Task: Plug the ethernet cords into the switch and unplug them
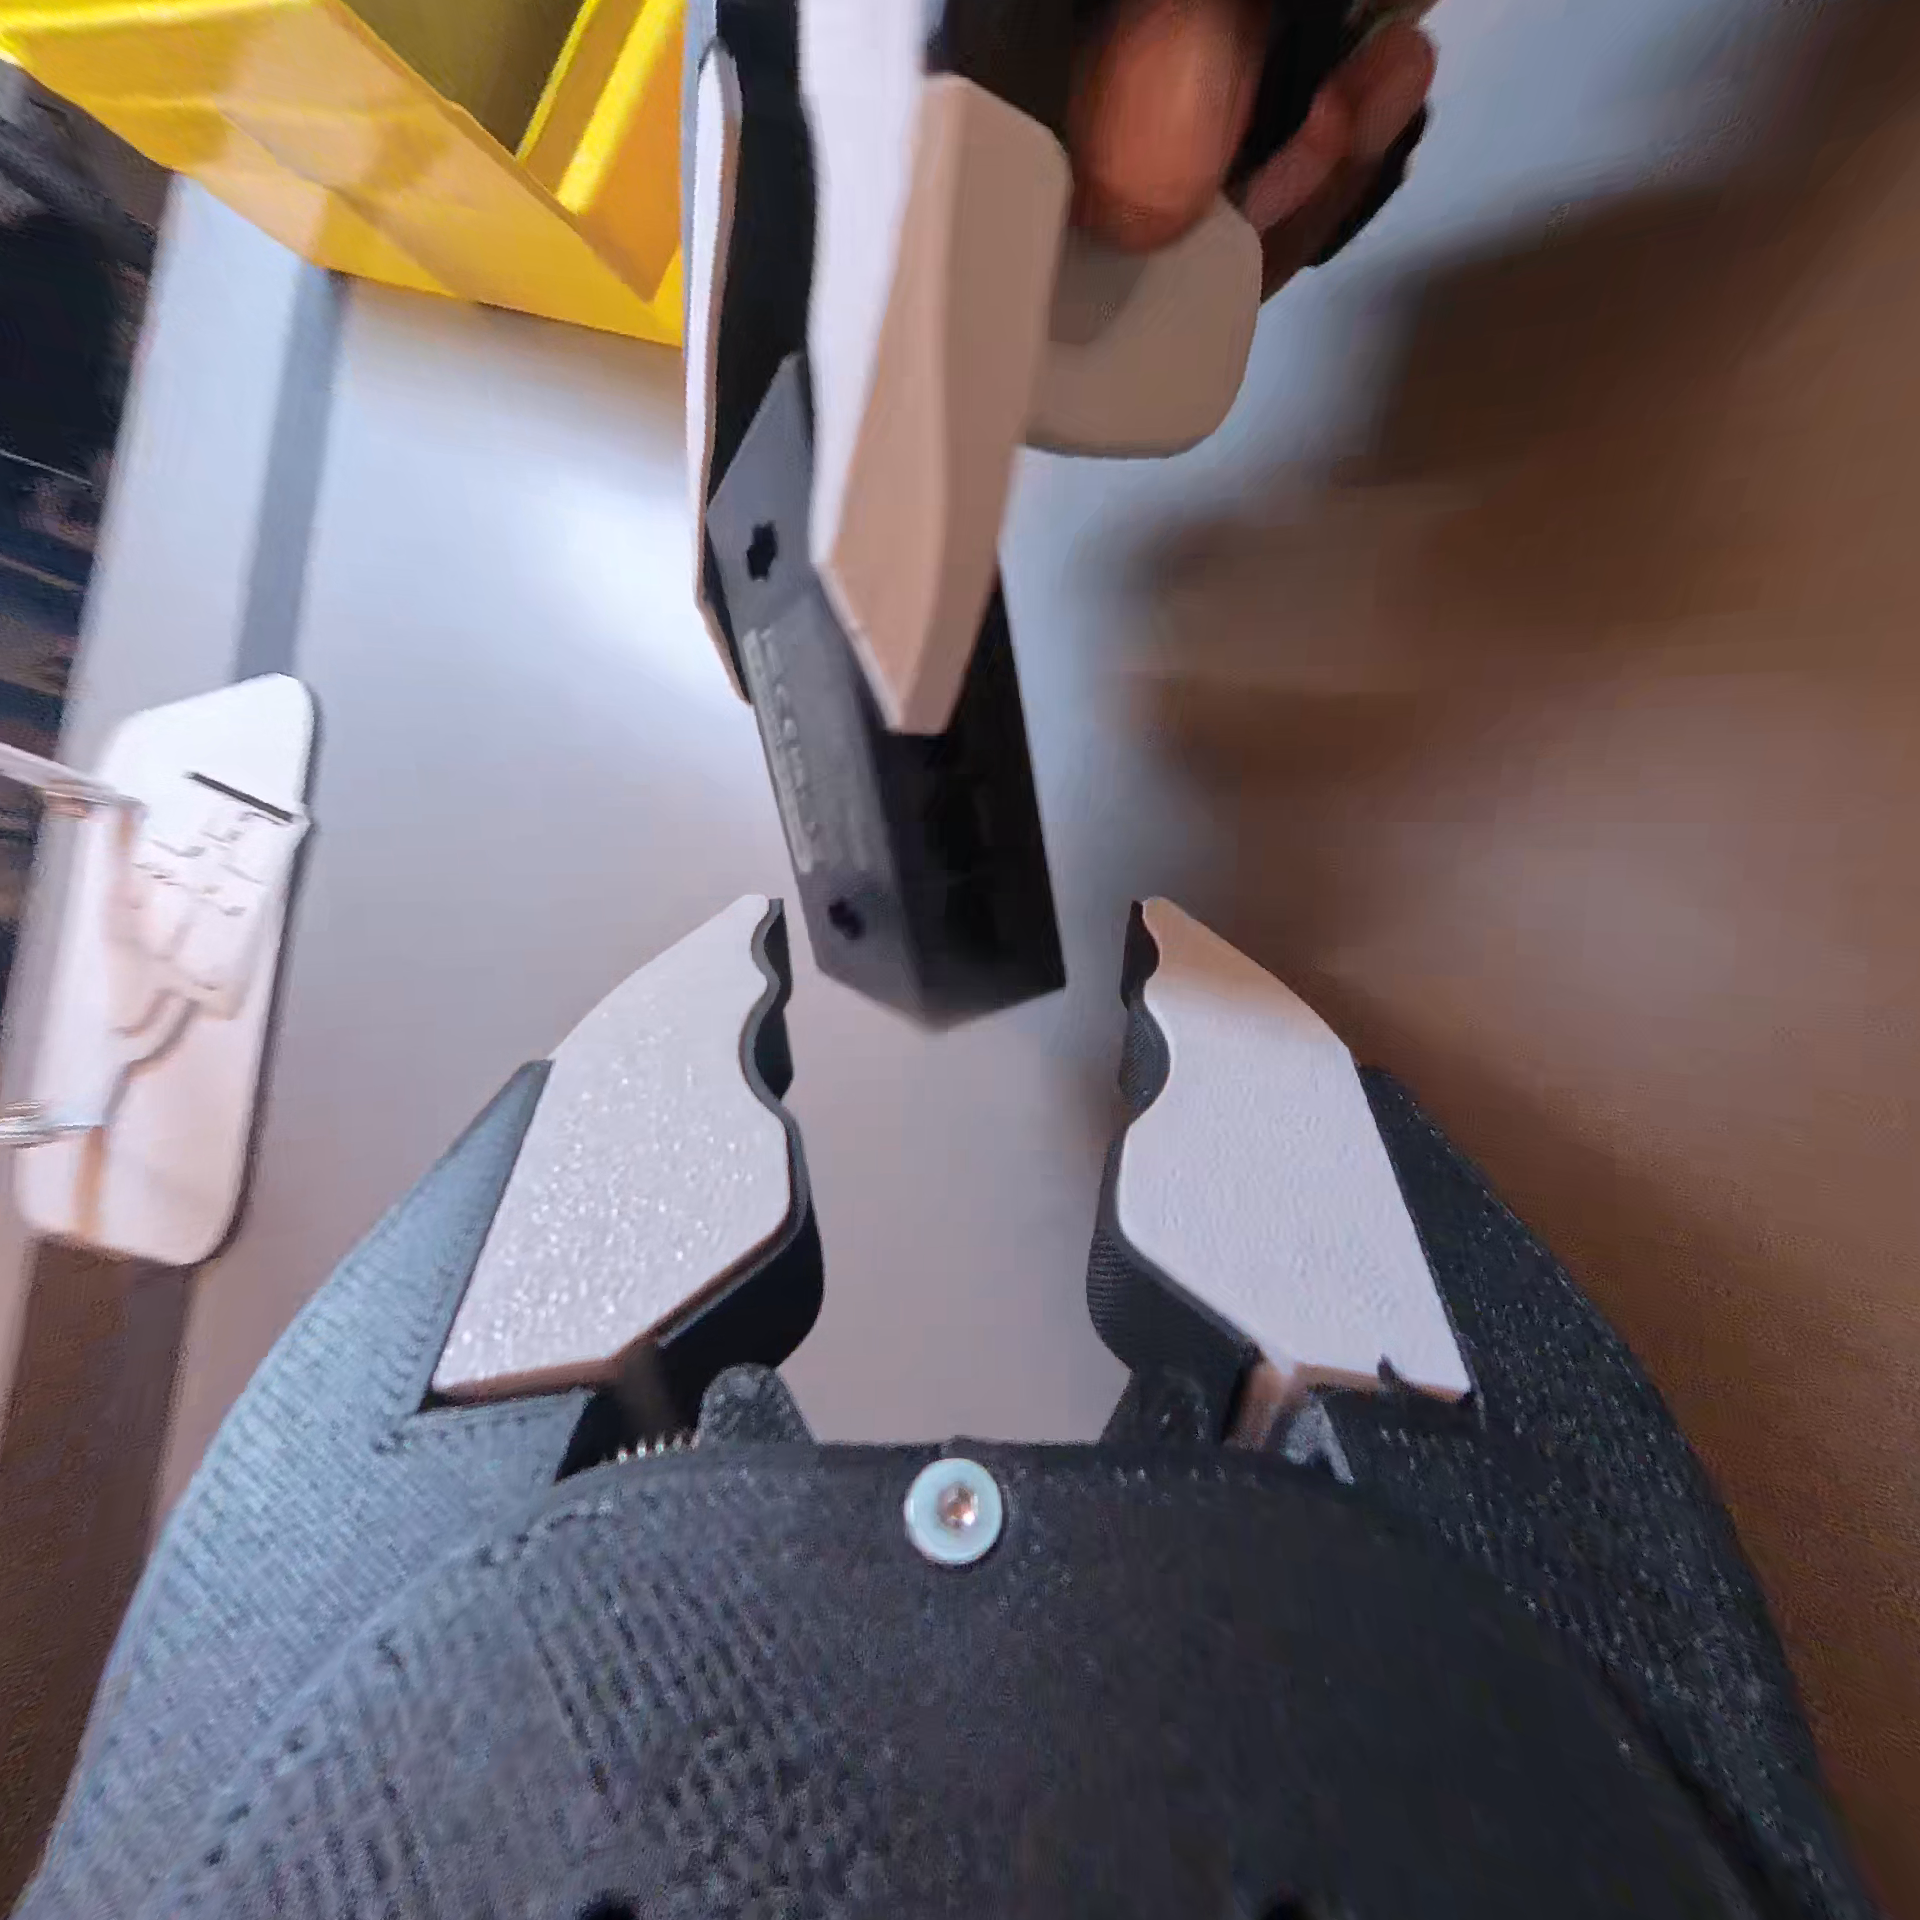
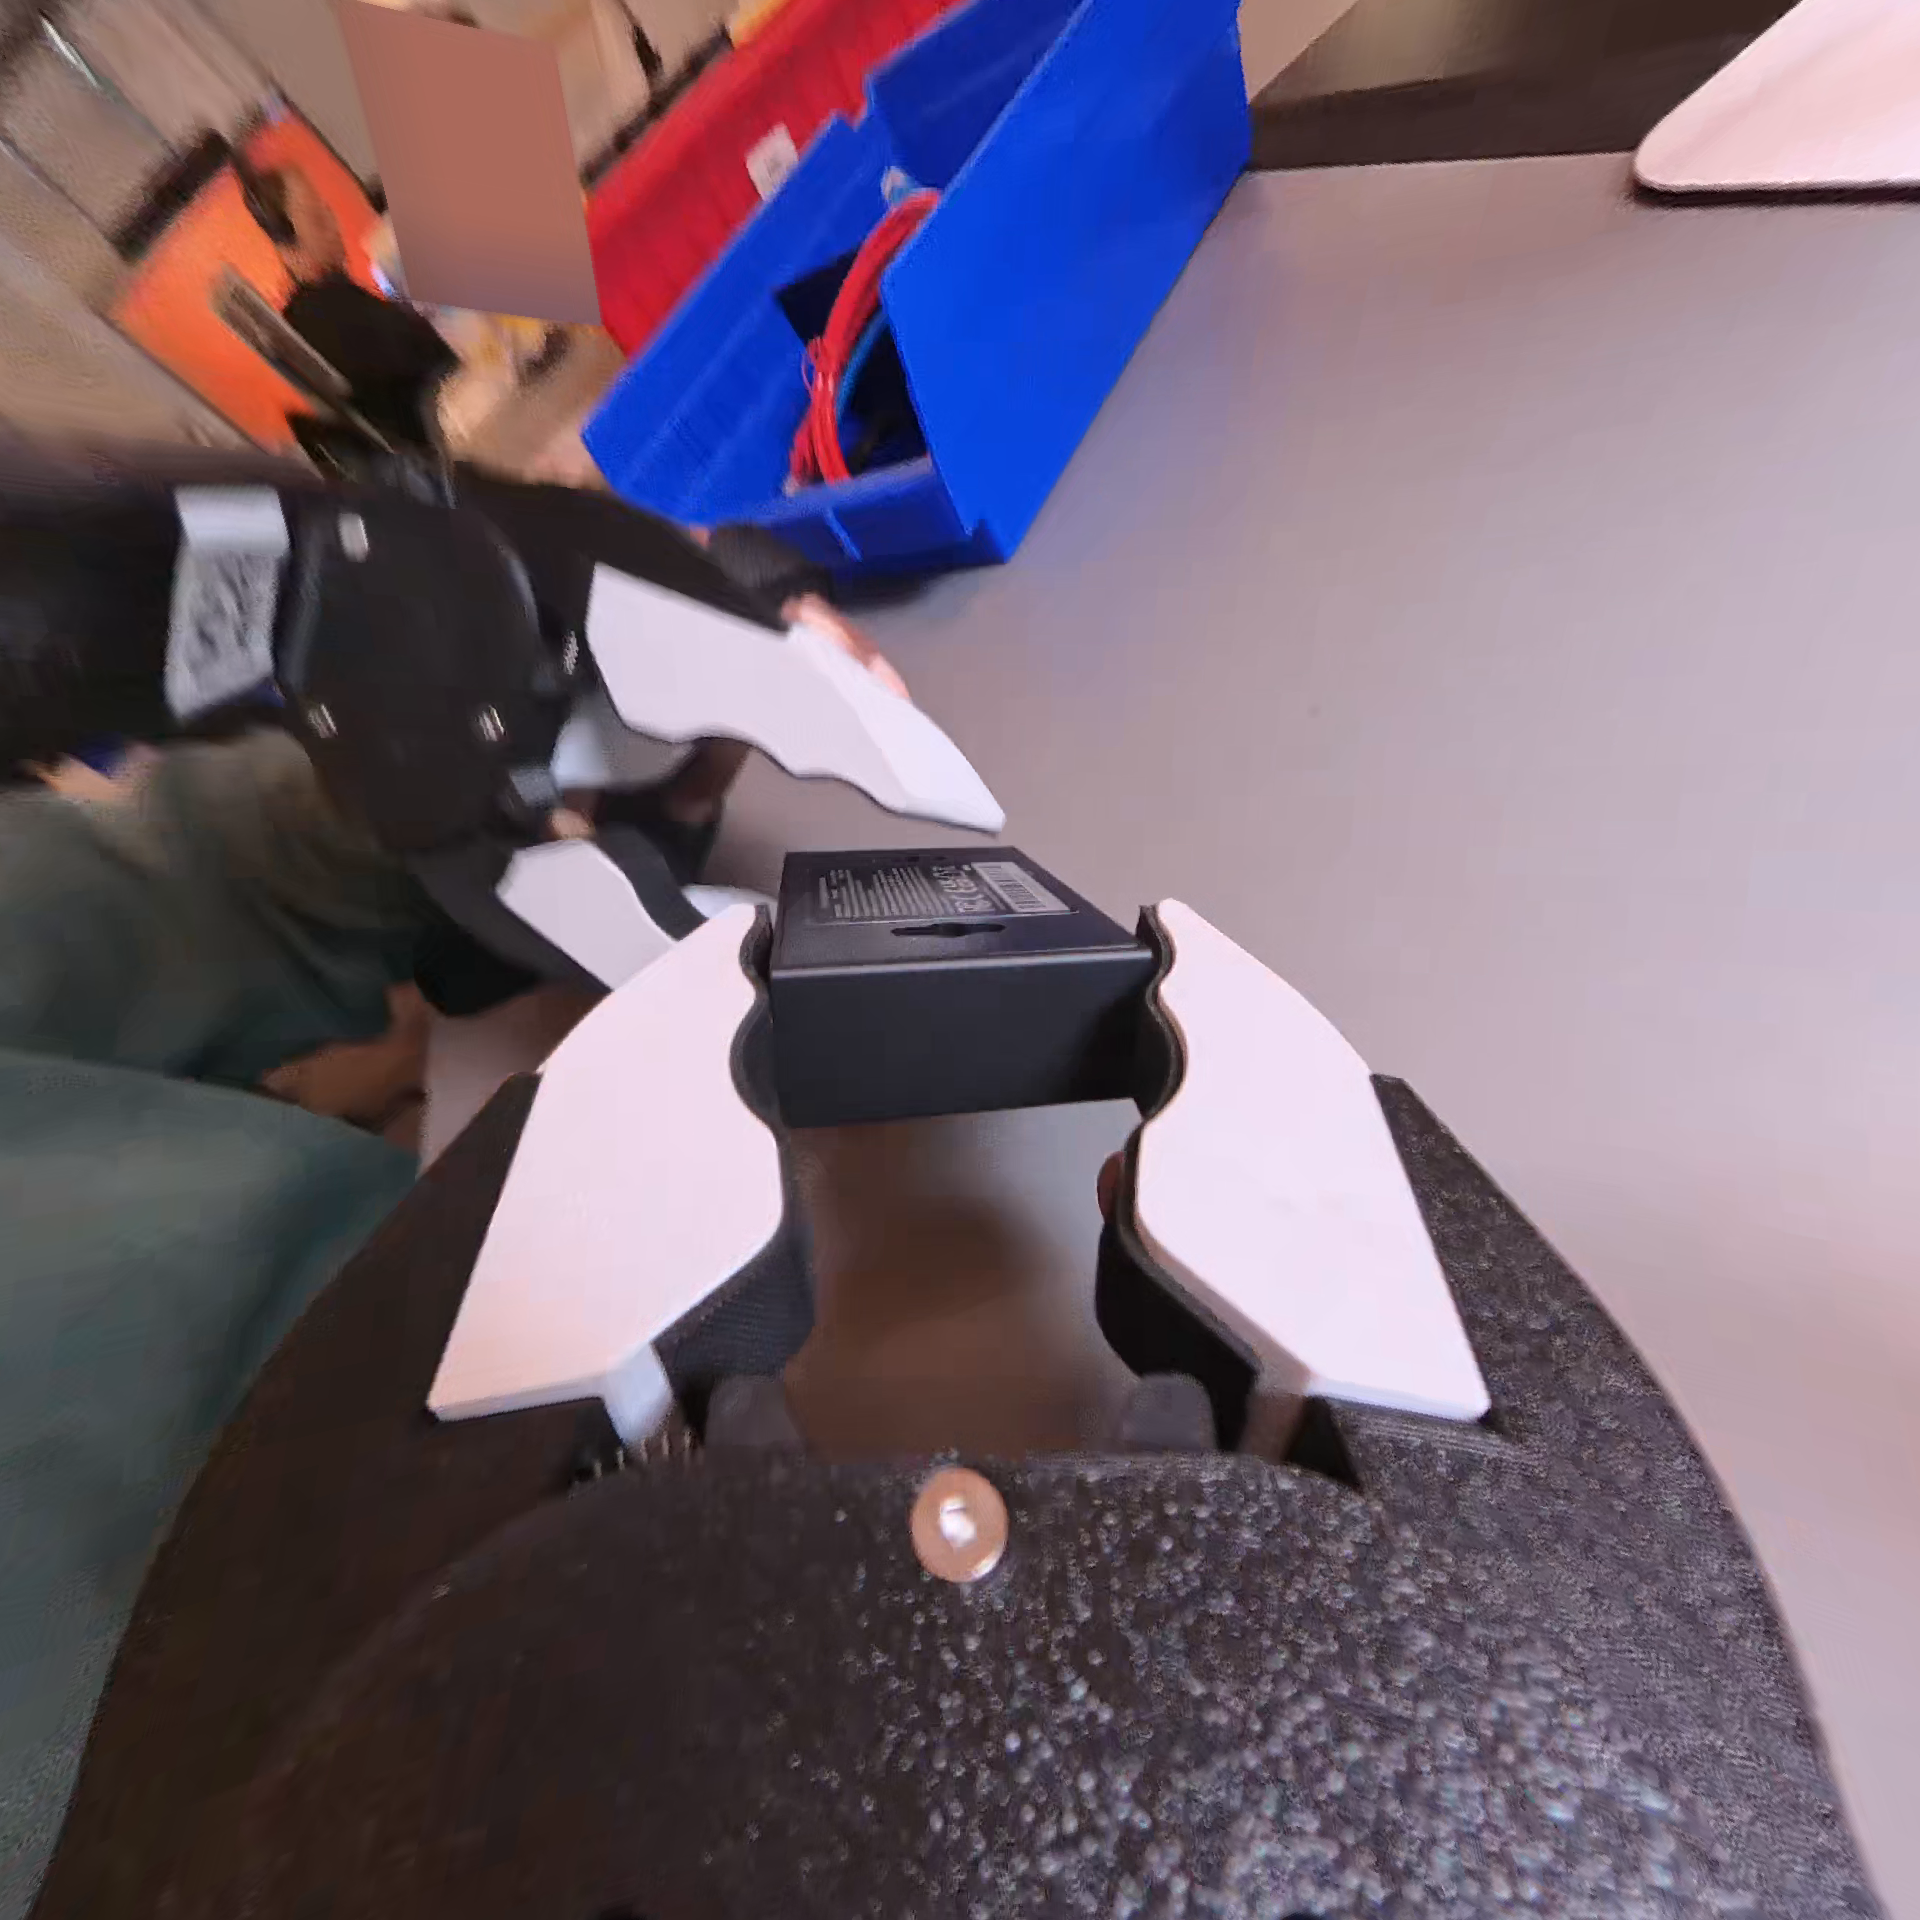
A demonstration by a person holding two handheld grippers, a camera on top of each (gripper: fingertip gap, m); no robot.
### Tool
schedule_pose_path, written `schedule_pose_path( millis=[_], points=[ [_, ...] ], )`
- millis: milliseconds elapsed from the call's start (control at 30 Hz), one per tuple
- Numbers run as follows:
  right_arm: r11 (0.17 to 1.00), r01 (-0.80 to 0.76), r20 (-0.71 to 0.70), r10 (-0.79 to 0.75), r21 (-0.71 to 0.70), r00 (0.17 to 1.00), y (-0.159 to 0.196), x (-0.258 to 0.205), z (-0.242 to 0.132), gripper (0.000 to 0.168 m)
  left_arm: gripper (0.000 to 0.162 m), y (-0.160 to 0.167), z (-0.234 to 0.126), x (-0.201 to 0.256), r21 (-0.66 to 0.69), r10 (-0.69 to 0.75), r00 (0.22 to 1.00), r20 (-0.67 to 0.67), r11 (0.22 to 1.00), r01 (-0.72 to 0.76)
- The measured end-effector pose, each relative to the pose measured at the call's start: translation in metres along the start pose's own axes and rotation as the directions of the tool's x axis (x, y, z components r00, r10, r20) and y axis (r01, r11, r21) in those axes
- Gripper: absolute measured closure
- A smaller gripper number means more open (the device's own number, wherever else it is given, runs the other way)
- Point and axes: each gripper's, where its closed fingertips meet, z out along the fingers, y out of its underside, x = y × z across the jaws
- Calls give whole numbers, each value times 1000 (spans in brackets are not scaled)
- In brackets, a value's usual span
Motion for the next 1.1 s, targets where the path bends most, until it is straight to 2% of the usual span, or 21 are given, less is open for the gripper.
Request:
schedule_pose_path(
  millis=[33,100,200,267,300,400,467,533,600,633,667,767,1000,1100],
  points=[
    [998,-48,19,48,27,999,-3,-2,1,102,103,-1,3,-1,-10,35,998,43,999,-35],
    [993,-94,33,92,69,995,-5,-5,2,102,117,-3,4,-6,-23,77,990,122,997,-75],
    [993,-24,84,14,116,996,-7,-12,-2,101,120,-10,-5,-13,44,67,988,142,996,-74],
    [981,95,175,-124,168,977,-13,-30,-10,101,133,-18,-20,-15,158,6,998,70,987,-17],
    [962,196,182,-231,192,956,-15,-37,-15,101,133,-23,-28,-12,239,-13,1000,-4,971,14],
    [825,539,59,-555,173,830,-13,-42,-22,98,133,-32,-47,-15,394,-112,983,-142,905,160],
    [789,583,50,-602,193,797,-11,-49,-21,98,133,-49,-63,-8,529,-108,961,-253,816,231],
    [785,557,67,-593,273,803,-15,-63,-20,102,133,-63,-72,0,588,-100,939,-330,756,287],
    [772,531,107,-596,348,796,-21,-85,-22,112,133,-70,-70,13,599,-75,924,-376,741,304],
    [763,529,112,-603,372,790,-24,-93,-23,121,133,-70,-65,19,588,-73,919,-388,748,308],
    [751,542,114,-618,377,778,-25,-99,-23,138,133,-69,-58,22,574,-78,920,-384,761,304],
    [738,607,76,-651,294,755,-20,-94,-21,139,133,-64,-48,23,544,-91,922,-377,784,300],
    [739,619,67,-655,265,753,-14,-83,-18,138,134,-57,-45,17,495,-111,937,-332,825,273],
    [699,702,8,-709,140,705,-2,-72,-12,137,133,-53,-44,19,476,-108,930,-352,835,277]
  ],
)
